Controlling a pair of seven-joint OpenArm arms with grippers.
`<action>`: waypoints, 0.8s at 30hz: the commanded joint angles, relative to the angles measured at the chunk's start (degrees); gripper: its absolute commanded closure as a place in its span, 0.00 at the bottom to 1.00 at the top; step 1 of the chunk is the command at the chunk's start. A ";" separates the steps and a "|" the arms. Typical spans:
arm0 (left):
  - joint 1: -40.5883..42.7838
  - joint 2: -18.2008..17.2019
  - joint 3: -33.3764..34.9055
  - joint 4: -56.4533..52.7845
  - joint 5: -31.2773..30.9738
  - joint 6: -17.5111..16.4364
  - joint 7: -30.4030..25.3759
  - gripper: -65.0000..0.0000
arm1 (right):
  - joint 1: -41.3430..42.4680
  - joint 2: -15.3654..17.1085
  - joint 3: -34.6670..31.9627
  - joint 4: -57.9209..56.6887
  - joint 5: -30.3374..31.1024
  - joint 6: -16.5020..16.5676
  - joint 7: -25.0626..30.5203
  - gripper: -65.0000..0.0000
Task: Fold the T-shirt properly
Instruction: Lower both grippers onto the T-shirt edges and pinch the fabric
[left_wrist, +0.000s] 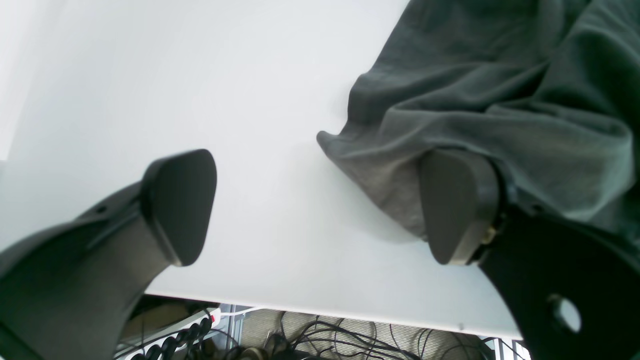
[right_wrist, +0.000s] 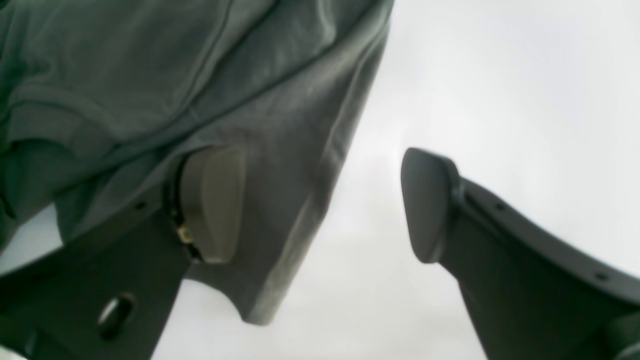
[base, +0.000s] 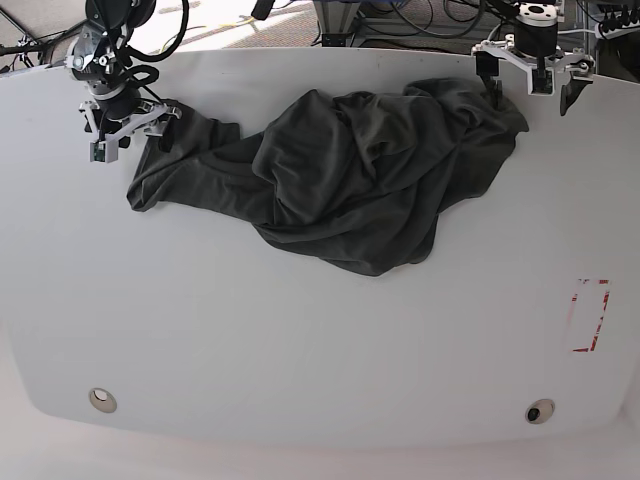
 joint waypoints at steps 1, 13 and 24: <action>-0.05 -0.23 -0.23 2.24 -0.24 0.29 -1.43 0.08 | -0.59 -0.53 0.20 -0.01 0.82 0.31 0.65 0.28; -3.92 -2.26 -7.52 5.50 -15.00 0.20 -0.46 0.07 | -1.47 -4.13 -2.53 -1.42 -0.41 0.31 0.56 0.41; -8.23 -4.01 -10.25 5.41 -28.54 0.20 20.73 0.07 | -1.56 -3.96 -4.81 -1.15 -0.67 0.22 0.56 0.98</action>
